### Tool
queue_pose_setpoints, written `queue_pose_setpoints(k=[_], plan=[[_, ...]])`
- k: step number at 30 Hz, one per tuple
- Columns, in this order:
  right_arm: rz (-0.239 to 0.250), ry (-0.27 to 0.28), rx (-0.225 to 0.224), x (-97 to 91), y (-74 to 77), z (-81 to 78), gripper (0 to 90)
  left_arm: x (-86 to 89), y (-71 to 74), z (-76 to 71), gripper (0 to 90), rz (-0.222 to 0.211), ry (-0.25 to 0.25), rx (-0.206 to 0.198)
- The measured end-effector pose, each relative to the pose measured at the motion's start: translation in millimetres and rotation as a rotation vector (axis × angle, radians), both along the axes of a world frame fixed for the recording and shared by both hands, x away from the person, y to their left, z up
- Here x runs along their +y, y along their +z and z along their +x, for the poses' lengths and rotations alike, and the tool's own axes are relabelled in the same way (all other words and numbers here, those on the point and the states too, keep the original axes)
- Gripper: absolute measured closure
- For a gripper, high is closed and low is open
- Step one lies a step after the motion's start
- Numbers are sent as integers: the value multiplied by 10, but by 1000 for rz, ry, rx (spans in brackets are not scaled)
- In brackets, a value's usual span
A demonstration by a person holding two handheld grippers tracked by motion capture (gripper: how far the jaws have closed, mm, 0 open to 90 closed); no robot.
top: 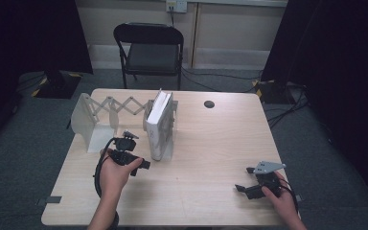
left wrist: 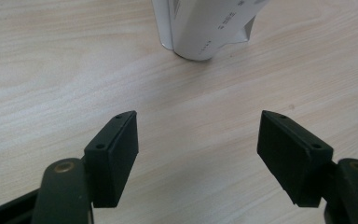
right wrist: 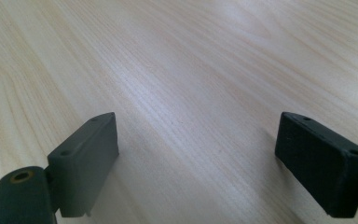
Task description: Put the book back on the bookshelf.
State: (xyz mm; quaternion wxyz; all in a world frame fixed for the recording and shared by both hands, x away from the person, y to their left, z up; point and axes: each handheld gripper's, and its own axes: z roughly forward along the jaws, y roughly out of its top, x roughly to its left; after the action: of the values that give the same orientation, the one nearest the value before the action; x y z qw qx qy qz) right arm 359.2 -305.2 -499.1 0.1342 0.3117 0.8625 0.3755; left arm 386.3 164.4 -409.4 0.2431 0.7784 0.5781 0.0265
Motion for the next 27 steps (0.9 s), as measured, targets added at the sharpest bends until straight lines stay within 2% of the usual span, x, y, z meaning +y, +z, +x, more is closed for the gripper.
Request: queue_pose_setpoints(k=[7, 27], plan=[[0, 0, 0, 0, 0, 0, 128, 69, -96, -20, 292, -2, 25, 19], [0, 0, 0, 0, 0, 0, 129, 186, -296, -91, 287, -5, 44, 38]])
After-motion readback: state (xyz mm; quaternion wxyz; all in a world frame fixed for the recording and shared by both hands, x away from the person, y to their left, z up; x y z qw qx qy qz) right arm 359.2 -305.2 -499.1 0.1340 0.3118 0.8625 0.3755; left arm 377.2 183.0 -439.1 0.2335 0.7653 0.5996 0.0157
